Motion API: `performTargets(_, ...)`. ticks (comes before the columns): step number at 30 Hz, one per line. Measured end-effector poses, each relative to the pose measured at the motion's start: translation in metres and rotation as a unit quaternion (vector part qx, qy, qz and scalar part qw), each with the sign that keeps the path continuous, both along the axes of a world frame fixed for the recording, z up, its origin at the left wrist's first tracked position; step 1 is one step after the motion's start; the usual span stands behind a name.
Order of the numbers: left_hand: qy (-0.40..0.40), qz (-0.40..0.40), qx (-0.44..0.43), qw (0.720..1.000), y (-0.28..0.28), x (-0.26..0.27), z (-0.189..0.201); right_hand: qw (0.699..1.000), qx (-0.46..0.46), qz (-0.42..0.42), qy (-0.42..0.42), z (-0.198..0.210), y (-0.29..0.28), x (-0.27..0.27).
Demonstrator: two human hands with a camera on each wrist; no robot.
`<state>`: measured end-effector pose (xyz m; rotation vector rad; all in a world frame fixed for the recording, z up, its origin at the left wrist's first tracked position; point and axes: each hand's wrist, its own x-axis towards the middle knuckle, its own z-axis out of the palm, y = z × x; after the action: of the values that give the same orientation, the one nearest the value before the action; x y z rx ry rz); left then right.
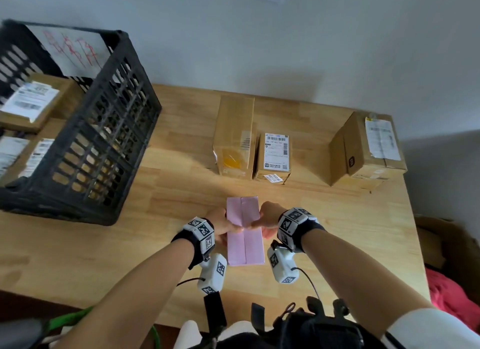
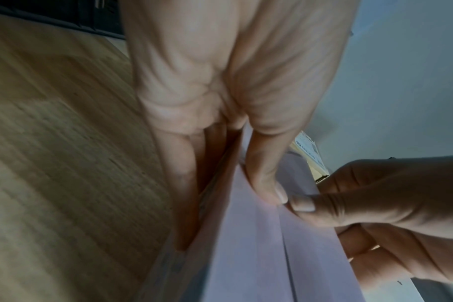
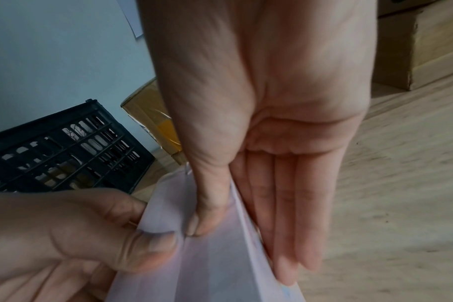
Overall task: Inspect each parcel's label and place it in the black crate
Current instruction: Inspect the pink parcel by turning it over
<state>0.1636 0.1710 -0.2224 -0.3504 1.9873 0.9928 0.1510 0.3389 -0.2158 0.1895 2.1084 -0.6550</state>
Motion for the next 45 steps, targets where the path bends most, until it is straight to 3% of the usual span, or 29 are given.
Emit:
performTargets(9, 0.001, -0.009, -0.002, 1.000, -0.003, 0.003, 0.001, 1.000, -0.013, -0.011, 0.013, -0.003, 0.001, 0.006)
performTargets(15, -0.024, 0.041, 0.091, 0.995, -0.003, 0.011, 0.024, 0.998, -0.023, 0.005, 0.056, 0.011, 0.004, 0.015)
performTargets(20, 0.005, 0.201, 0.173, 0.964, -0.008, -0.007, 0.063, 0.974, -0.165, -0.150, 0.041, 0.046, 0.005, 0.002)
performTargets(24, 0.007, 0.245, 0.190, 0.951, -0.018, -0.010, 0.071, 0.947, -0.225, -0.228, 0.021, 0.061, 0.013, 0.003)
performTargets(36, 0.064, 0.170, 0.171, 0.968, -0.013, 0.011, 0.064, 0.987, -0.108, -0.101, 0.066, 0.052, 0.002, 0.019)
performTargets(45, 0.071, 0.164, 0.120, 0.976, -0.007, -0.005, 0.052, 0.983, -0.081, -0.151, 0.064, 0.038, -0.002, 0.006)
